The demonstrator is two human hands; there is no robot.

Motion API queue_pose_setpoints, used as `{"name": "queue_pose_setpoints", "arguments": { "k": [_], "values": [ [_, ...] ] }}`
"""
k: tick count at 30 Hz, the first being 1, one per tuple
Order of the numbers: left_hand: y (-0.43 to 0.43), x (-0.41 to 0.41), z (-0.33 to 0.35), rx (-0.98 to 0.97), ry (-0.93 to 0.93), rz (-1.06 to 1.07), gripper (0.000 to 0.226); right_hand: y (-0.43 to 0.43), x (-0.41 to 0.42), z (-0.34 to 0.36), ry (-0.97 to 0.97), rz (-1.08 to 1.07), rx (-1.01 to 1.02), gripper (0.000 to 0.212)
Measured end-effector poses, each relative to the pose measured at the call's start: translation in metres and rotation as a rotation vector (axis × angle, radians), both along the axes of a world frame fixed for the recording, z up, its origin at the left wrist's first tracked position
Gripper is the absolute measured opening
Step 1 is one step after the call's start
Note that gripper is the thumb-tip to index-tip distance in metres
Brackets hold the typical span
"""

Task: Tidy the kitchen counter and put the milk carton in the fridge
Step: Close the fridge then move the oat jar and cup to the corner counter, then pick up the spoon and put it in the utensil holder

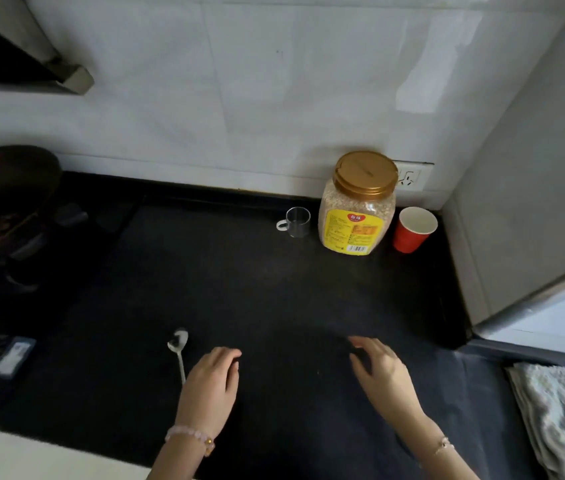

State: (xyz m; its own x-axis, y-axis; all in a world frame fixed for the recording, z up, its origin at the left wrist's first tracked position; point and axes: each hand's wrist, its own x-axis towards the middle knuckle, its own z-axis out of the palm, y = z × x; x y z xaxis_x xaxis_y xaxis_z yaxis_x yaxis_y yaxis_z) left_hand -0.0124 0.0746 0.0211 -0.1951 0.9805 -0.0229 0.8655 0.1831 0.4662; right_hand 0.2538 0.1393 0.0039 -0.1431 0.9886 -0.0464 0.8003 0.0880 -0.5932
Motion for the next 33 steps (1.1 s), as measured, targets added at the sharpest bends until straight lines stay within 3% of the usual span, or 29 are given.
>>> {"name": "queue_pose_setpoints", "arguments": {
  "k": [6,16,25,33],
  "values": [
    [-0.058,0.006,-0.026,-0.022,0.131,-0.079,0.029,-0.042,-0.003,-0.037,-0.208,0.178,0.079,0.041],
    [-0.081,0.032,-0.039,-0.143,0.151,-0.186,0.049,-0.04,-0.02,-0.025,-0.172,0.176,0.101,0.037],
    [-0.087,0.033,-0.044,-0.157,0.178,-0.215,0.045,-0.016,-0.156,0.024,0.086,0.378,-0.245,0.025],
    [-0.093,0.031,-0.034,-0.113,0.107,-0.193,0.04,-0.016,-0.243,0.022,-0.165,0.416,-0.367,0.037]
  ]
}}
